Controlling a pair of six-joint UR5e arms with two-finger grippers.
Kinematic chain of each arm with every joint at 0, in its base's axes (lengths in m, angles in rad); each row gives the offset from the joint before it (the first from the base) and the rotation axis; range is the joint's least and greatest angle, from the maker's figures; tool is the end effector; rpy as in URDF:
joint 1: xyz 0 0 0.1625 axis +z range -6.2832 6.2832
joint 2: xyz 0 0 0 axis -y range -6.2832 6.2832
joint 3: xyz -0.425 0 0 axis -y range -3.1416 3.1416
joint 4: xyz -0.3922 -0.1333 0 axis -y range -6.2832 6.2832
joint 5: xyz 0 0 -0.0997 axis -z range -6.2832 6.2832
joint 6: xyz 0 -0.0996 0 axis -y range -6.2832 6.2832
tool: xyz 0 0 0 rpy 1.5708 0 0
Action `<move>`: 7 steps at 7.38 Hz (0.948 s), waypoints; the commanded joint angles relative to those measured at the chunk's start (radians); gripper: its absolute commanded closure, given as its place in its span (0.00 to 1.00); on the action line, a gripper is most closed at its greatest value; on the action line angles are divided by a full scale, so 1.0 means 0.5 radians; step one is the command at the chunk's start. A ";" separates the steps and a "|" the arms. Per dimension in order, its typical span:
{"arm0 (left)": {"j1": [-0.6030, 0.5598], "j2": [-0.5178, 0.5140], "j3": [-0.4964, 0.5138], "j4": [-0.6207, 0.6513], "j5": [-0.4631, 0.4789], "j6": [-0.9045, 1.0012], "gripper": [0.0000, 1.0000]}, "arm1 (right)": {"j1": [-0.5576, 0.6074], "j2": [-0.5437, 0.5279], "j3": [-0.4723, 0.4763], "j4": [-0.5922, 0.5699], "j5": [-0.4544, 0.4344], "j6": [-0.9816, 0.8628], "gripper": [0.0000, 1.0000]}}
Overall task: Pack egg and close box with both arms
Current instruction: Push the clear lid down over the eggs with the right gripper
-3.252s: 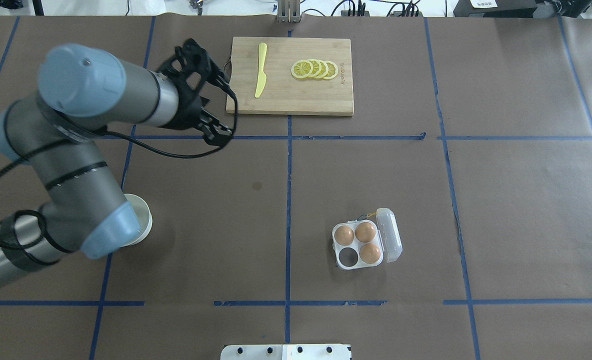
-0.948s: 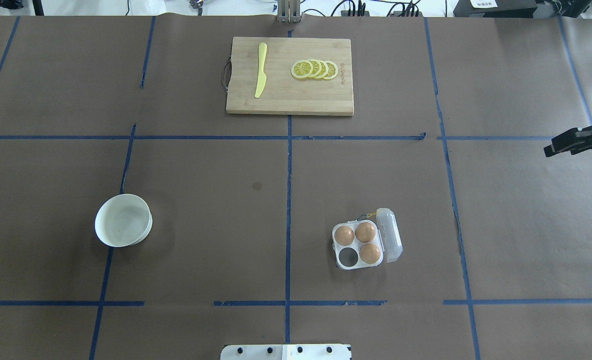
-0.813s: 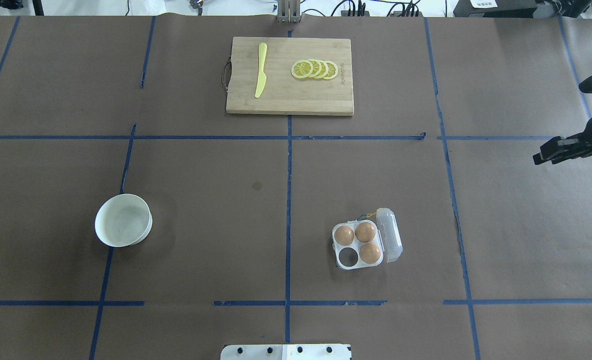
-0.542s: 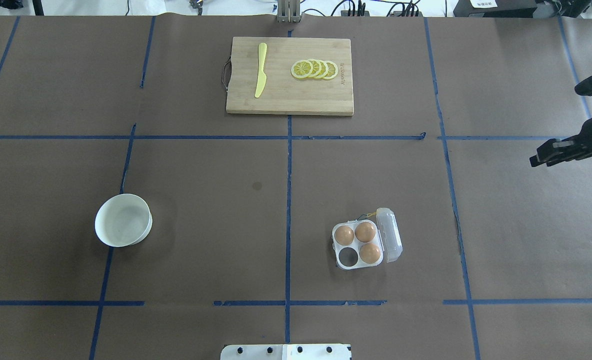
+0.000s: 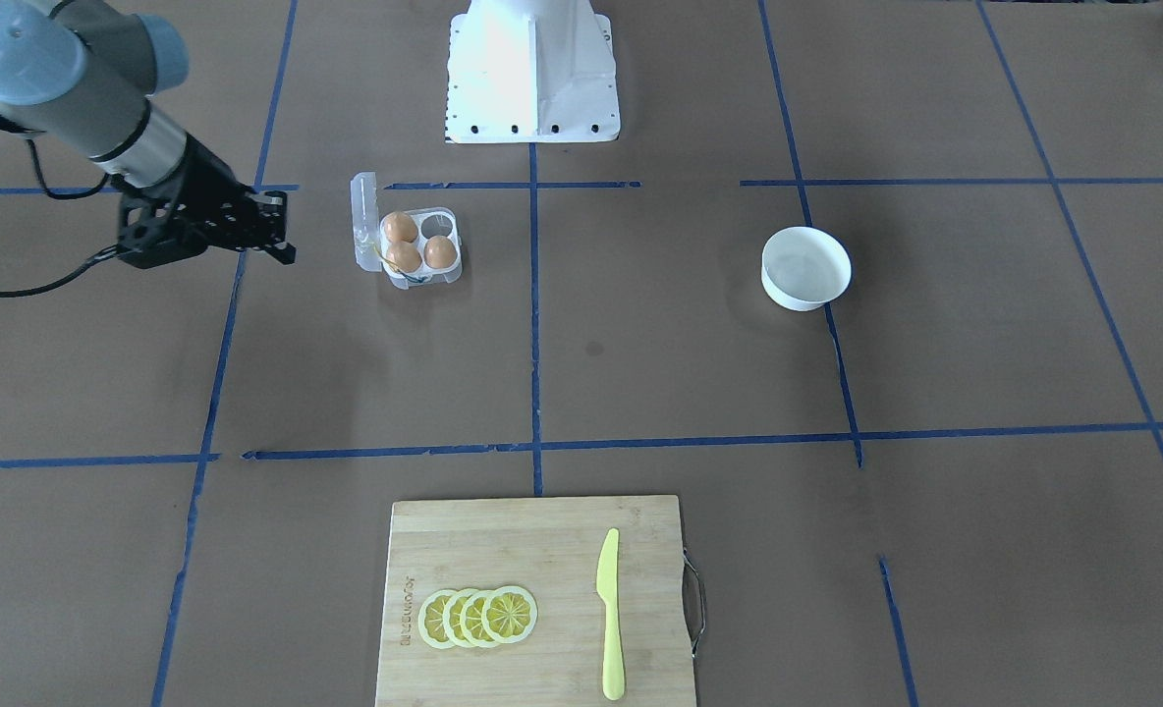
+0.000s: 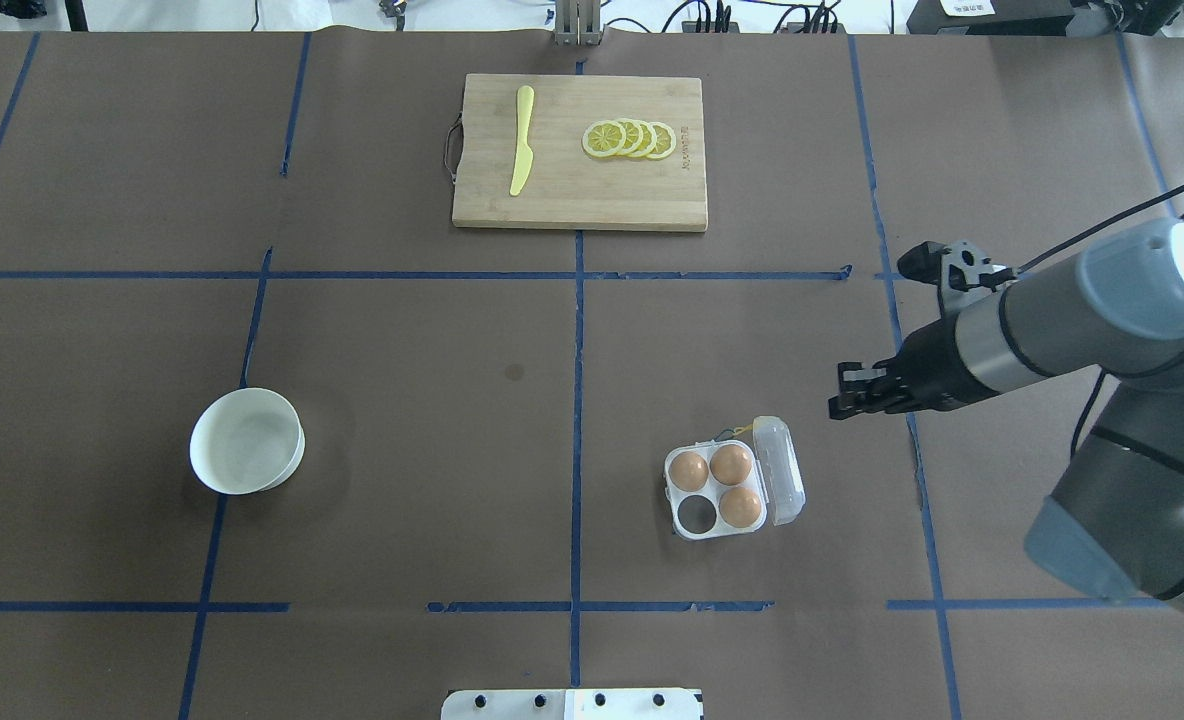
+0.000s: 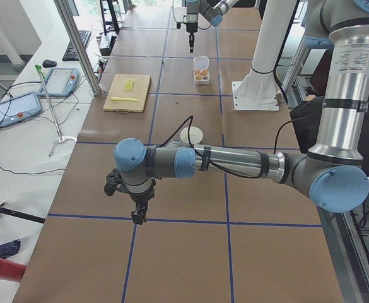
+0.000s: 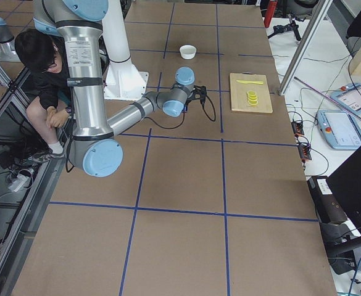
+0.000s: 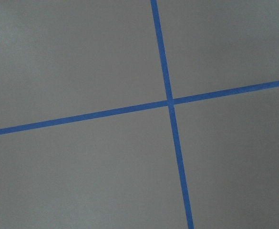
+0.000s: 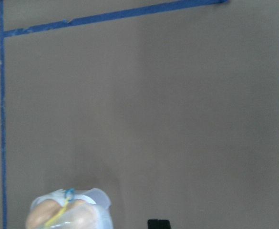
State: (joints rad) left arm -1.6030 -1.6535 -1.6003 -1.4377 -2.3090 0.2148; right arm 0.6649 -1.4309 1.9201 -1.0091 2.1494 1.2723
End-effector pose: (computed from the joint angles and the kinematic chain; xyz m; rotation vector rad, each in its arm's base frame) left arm -0.0831 -0.5206 0.6179 0.0712 0.7359 0.1665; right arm -0.3664 -0.3874 0.3539 0.0085 -1.1418 0.0219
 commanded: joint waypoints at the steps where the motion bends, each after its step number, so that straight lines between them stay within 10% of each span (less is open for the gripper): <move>1: 0.000 -0.009 0.001 -0.005 -0.002 0.000 0.00 | -0.145 0.241 -0.002 -0.153 -0.132 0.109 0.90; 5: 0.000 -0.009 0.001 -0.005 -0.002 0.000 0.00 | 0.022 0.223 0.001 -0.364 -0.117 -0.025 0.69; 6: 0.000 -0.009 0.001 -0.005 -0.002 0.000 0.00 | 0.108 0.199 -0.005 -0.518 -0.114 -0.296 0.01; 7: 0.000 -0.009 -0.002 -0.008 -0.002 0.000 0.00 | 0.225 0.156 -0.005 -0.662 -0.102 -0.548 0.00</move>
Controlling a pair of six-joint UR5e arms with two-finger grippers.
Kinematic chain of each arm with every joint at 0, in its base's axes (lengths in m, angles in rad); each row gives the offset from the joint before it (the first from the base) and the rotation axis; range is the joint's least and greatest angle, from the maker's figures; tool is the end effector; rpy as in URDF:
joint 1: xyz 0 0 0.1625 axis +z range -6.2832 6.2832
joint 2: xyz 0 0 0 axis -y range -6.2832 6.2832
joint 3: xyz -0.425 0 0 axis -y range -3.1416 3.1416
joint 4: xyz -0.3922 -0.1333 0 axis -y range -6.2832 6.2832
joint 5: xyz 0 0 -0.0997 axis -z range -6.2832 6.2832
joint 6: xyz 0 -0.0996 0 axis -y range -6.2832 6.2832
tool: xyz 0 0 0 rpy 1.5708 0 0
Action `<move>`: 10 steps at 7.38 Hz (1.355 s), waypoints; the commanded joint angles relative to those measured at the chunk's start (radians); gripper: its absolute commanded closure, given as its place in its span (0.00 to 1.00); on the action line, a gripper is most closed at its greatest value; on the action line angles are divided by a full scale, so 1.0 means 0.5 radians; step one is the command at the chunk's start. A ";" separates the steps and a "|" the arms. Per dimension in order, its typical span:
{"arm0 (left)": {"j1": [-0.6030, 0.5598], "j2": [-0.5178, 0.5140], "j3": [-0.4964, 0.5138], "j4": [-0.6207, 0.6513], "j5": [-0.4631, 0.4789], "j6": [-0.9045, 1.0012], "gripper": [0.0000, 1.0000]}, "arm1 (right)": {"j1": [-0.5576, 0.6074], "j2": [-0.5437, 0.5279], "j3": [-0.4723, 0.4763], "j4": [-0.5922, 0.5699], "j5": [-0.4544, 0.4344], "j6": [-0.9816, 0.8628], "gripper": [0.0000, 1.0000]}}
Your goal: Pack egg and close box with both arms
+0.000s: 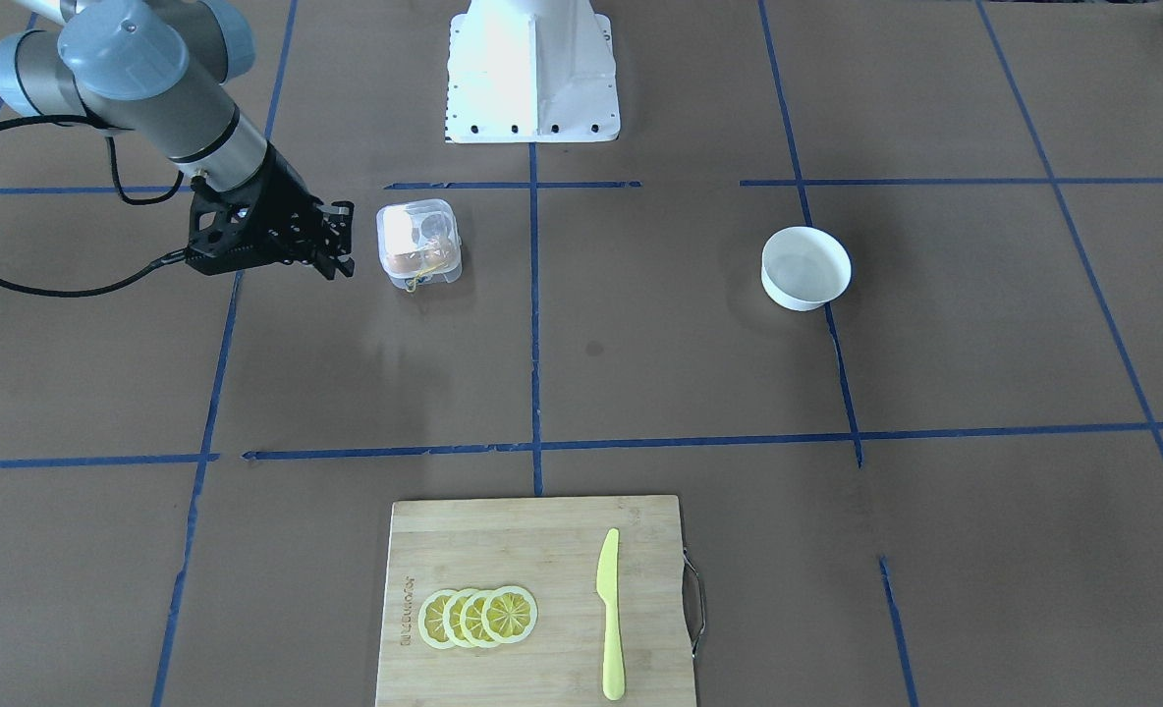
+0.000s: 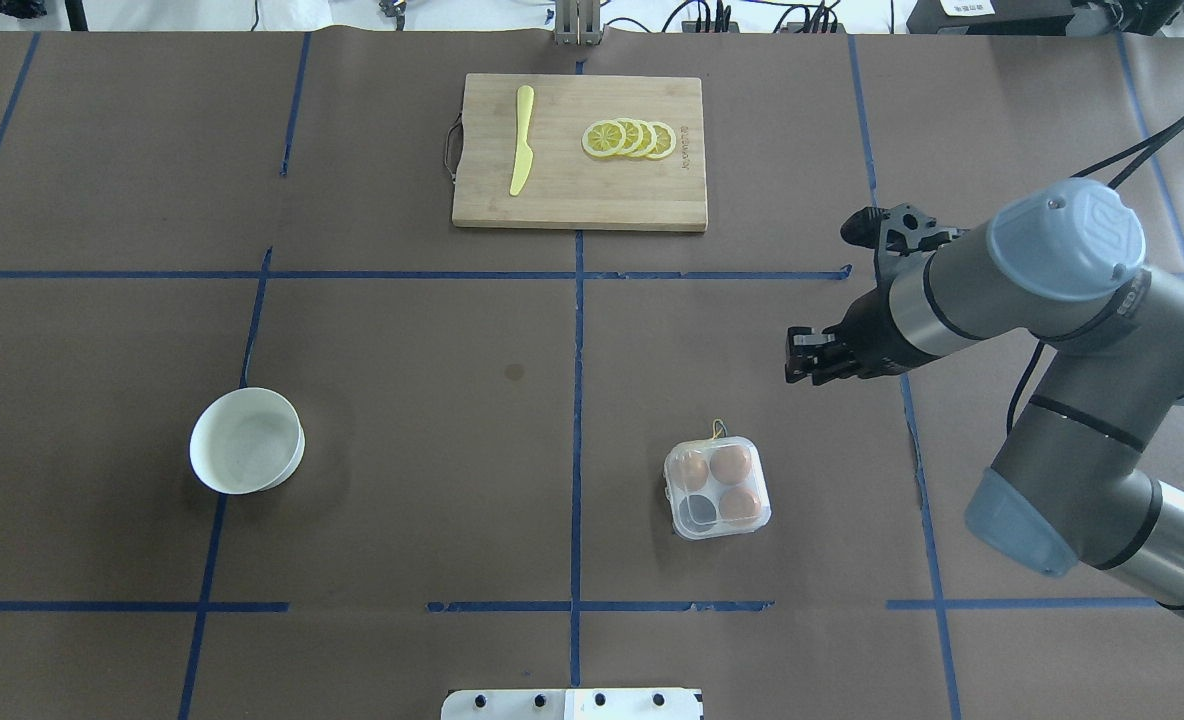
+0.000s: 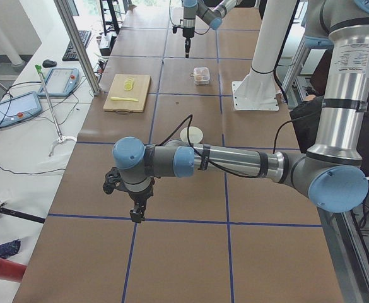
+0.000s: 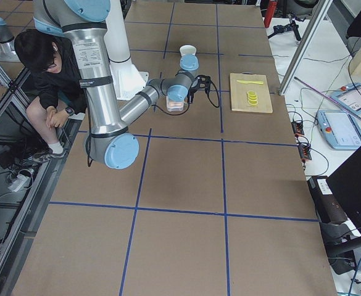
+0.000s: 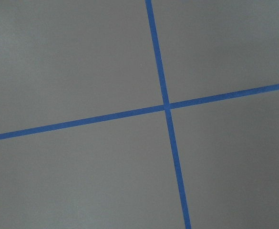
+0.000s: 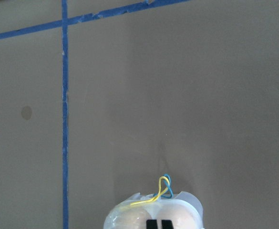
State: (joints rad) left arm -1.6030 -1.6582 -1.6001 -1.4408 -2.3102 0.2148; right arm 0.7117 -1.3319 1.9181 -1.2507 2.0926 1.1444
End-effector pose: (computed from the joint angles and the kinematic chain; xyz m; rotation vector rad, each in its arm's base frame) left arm -0.0831 -0.5229 0.6151 0.0786 0.7363 0.1693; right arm -0.3670 -0.4270 0.3332 0.0679 -1.0045 0.0244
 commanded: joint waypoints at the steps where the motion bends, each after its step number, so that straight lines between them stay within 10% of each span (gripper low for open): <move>1: 0.003 -0.003 -0.012 -0.002 0.003 0.003 0.00 | 0.299 -0.094 0.008 -0.335 0.033 -0.553 0.00; 4: 0.012 -0.031 0.000 -0.002 0.009 -0.003 0.00 | 0.888 -0.165 -0.017 -0.988 0.036 -1.671 0.00; 10: 0.015 0.034 -0.012 -0.030 0.000 0.000 0.00 | 1.565 -0.634 -0.244 -1.008 0.171 -2.476 0.00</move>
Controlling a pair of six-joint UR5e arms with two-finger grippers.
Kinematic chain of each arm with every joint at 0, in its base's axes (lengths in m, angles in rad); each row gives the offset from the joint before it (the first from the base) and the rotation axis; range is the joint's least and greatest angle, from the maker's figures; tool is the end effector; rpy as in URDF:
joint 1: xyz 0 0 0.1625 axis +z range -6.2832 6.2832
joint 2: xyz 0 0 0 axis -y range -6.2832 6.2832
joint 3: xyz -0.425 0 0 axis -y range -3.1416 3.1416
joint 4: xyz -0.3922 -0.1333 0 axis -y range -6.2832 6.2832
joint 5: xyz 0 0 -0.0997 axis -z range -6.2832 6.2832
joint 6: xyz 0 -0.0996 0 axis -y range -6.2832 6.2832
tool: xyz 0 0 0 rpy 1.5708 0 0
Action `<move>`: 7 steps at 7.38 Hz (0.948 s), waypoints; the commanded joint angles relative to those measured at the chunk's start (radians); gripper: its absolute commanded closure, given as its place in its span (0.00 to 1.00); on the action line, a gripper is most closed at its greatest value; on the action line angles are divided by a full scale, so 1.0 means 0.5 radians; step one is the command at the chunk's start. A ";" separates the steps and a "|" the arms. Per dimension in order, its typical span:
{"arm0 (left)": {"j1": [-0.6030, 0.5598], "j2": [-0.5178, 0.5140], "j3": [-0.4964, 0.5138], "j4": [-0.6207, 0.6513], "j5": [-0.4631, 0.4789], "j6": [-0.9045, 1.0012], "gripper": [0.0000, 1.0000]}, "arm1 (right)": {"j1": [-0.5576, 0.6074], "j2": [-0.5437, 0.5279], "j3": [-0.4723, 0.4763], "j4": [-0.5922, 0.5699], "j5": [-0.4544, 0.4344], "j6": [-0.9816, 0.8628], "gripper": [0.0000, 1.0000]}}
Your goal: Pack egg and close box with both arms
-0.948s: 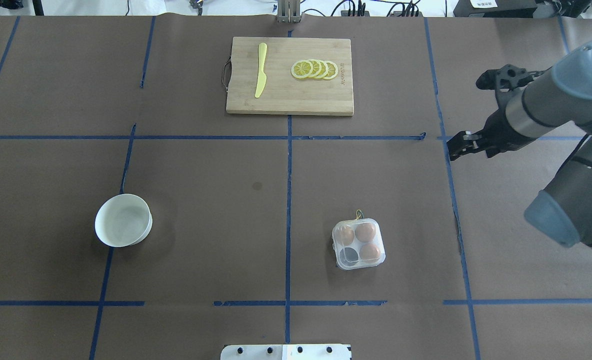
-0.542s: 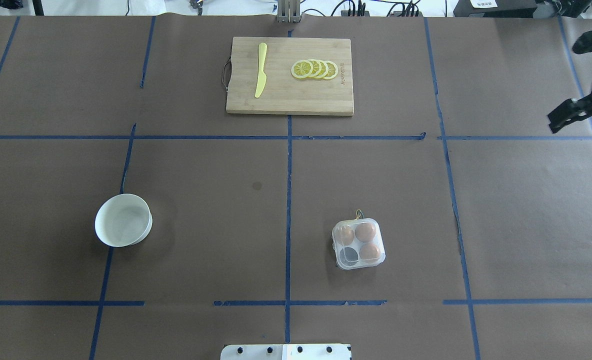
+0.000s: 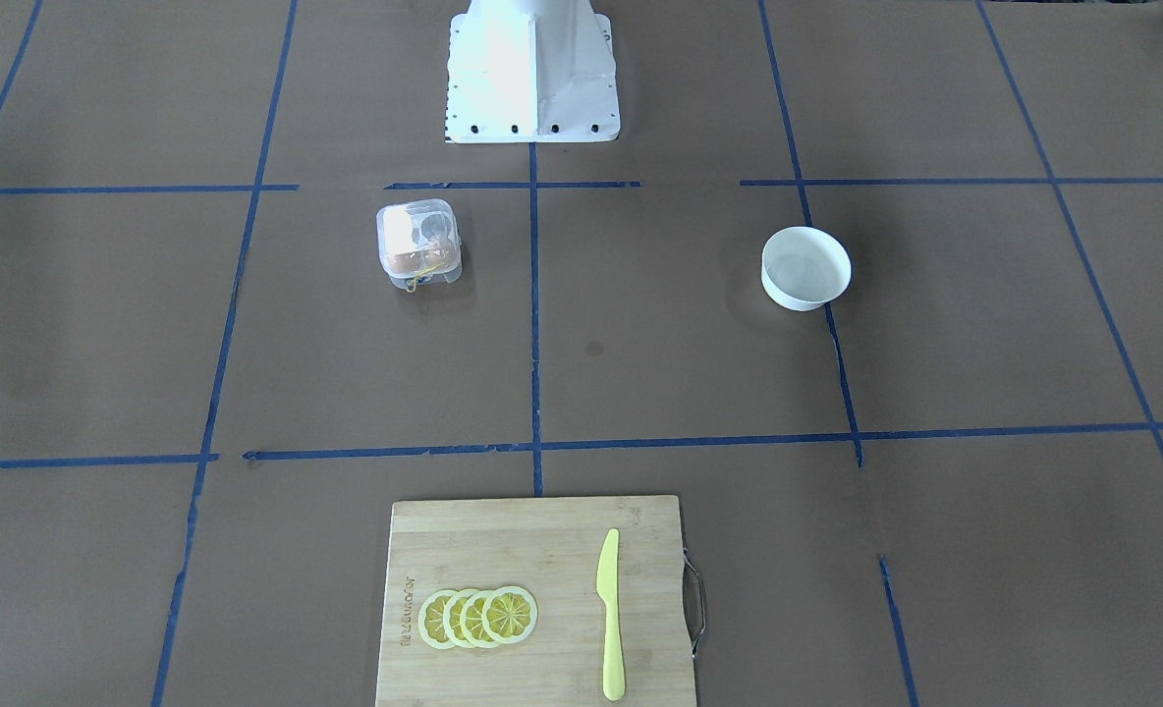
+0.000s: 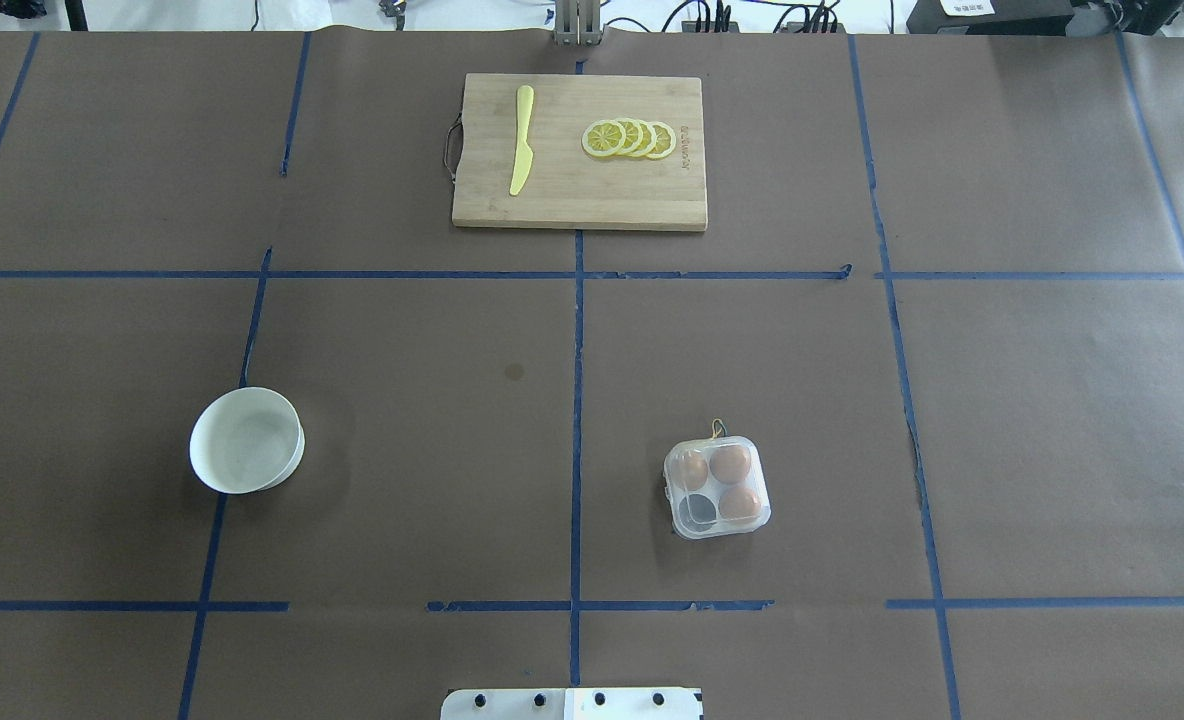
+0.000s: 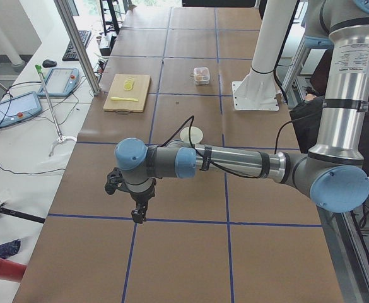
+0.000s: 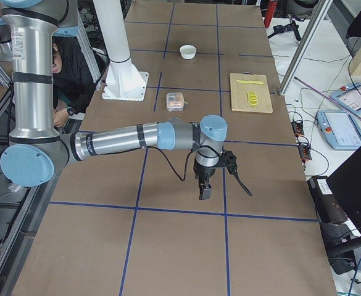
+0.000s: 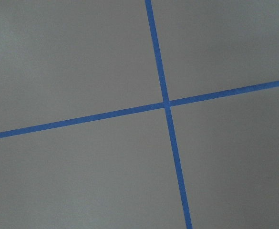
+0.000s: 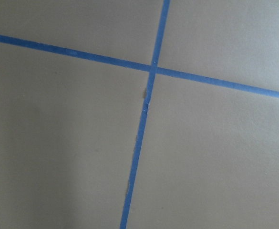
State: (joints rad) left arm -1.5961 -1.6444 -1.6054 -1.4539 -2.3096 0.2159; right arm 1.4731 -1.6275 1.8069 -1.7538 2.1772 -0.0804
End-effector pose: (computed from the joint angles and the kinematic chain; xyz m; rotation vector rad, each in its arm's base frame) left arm -0.0794 -0.5184 0.6185 0.0808 0.7355 0.1786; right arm 0.0312 -0.4665 0.5990 -0.0087 -0.6071 -0.1715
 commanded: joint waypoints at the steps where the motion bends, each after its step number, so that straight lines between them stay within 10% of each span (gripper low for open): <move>1: 0.002 0.009 -0.001 0.005 -0.001 -0.002 0.00 | 0.042 -0.028 -0.094 0.001 0.008 -0.029 0.00; 7: 0.005 0.052 -0.004 0.005 -0.004 -0.002 0.00 | 0.030 -0.016 -0.279 0.130 -0.007 -0.042 0.00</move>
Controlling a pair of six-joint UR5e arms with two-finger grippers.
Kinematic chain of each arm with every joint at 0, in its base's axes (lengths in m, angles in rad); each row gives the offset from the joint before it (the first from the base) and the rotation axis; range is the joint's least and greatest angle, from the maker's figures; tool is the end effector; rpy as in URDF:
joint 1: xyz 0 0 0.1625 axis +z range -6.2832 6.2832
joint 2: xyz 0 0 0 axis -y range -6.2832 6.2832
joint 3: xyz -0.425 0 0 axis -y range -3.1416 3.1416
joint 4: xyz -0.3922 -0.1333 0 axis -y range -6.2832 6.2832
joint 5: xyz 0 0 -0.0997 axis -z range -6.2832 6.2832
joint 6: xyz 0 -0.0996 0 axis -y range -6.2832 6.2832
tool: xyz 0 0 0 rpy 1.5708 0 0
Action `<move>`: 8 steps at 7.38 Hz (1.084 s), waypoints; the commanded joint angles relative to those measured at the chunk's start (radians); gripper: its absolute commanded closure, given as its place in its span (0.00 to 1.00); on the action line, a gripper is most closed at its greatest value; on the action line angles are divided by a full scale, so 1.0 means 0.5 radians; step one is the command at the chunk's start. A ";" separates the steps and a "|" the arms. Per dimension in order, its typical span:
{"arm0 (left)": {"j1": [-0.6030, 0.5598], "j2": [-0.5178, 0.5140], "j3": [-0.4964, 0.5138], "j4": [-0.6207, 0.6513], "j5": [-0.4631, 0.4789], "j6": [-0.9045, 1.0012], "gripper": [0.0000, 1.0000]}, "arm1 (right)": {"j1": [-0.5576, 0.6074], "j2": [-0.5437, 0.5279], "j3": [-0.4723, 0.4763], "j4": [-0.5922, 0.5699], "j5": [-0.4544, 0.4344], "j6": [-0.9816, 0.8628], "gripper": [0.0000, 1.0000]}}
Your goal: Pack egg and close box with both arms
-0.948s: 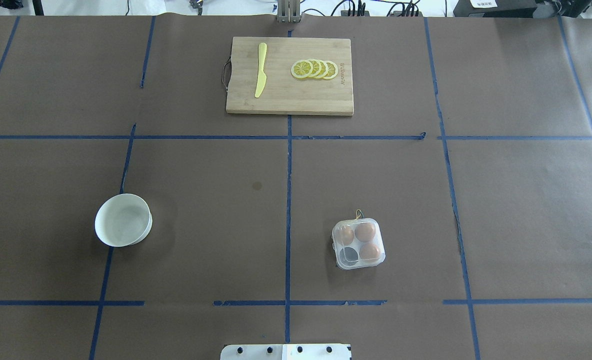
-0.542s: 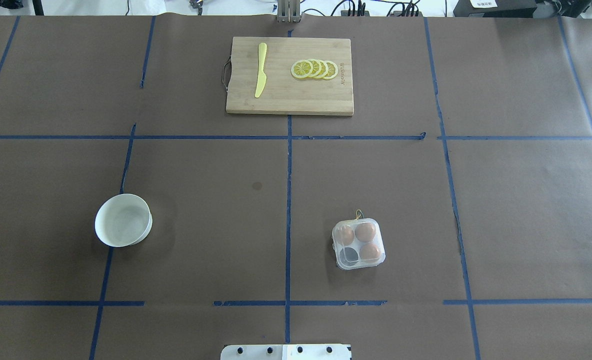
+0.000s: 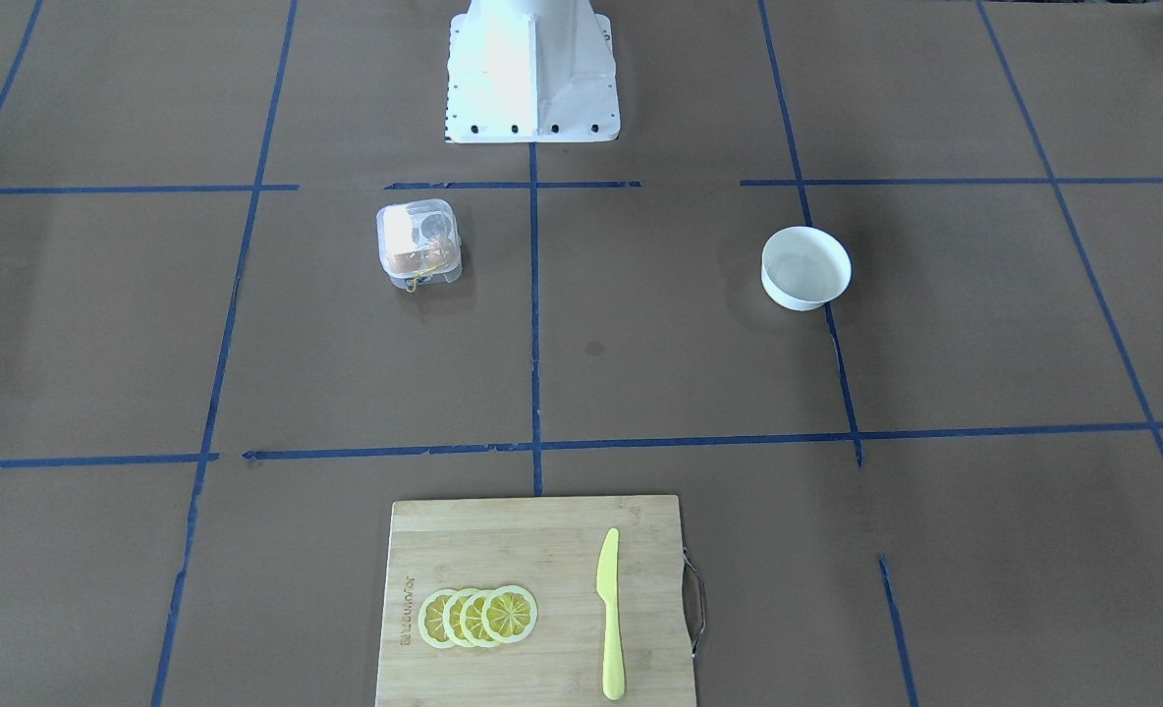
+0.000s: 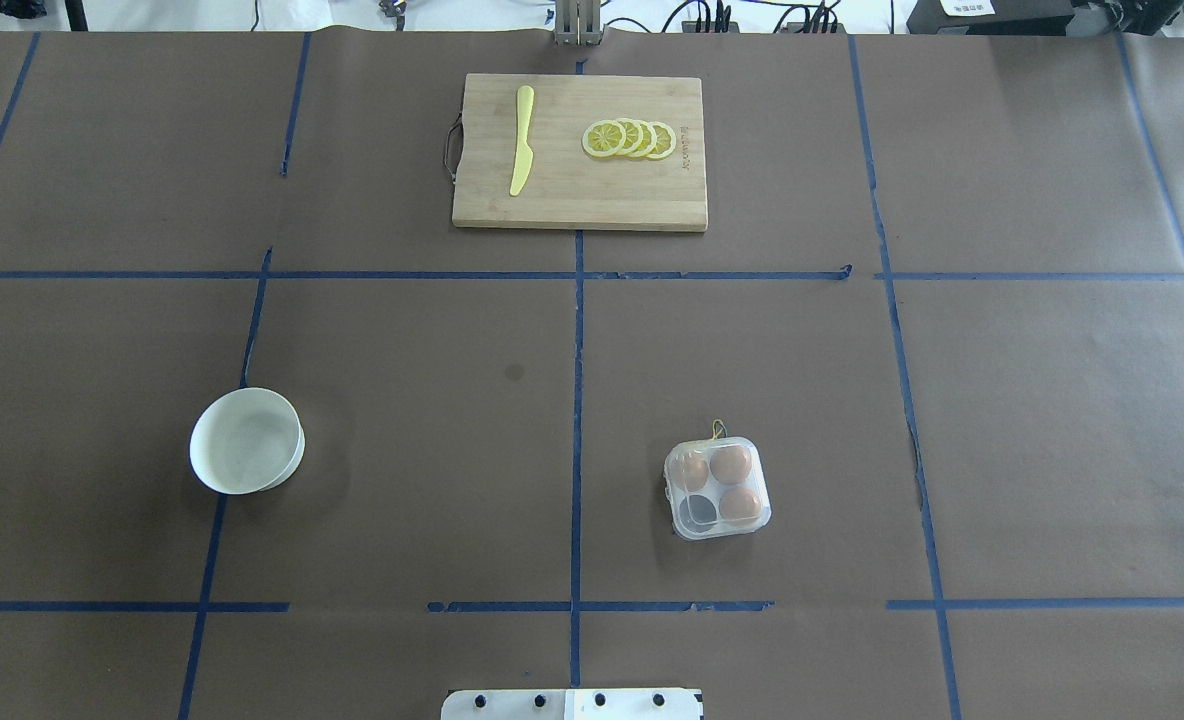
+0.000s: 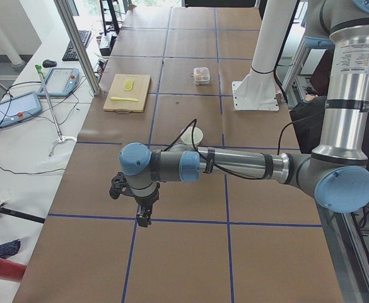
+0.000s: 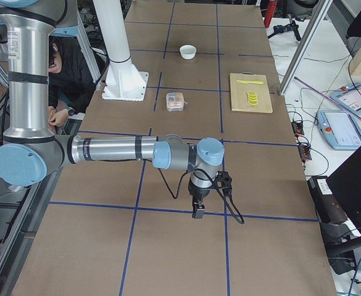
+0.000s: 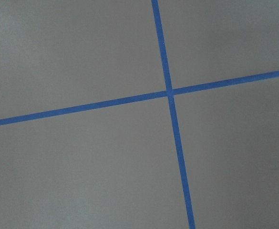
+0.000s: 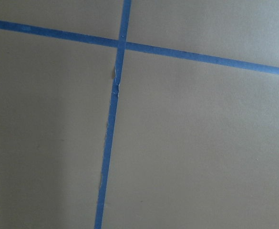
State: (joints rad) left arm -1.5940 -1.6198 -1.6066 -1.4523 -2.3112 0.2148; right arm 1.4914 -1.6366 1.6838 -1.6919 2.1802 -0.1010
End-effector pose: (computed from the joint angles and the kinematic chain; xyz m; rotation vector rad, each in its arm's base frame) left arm -0.0779 -0.5071 0.6306 0.0561 0.7399 0.1703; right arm 0.0398 -0.4618 0.6569 -0.0651 -0.6105 -0.1522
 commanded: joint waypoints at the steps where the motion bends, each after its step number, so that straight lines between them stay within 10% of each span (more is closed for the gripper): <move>1: 0.000 0.003 -0.002 -0.001 -0.001 0.000 0.00 | -0.007 0.003 -0.039 0.003 -0.010 0.003 0.00; 8: 0.000 0.000 -0.005 -0.007 -0.041 0.003 0.00 | -0.007 -0.010 -0.027 0.009 0.005 0.012 0.00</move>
State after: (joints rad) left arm -1.5938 -1.6197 -1.6091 -1.4551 -2.3316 0.2157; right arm 1.4867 -1.6420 1.6704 -1.6874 2.1841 -0.0951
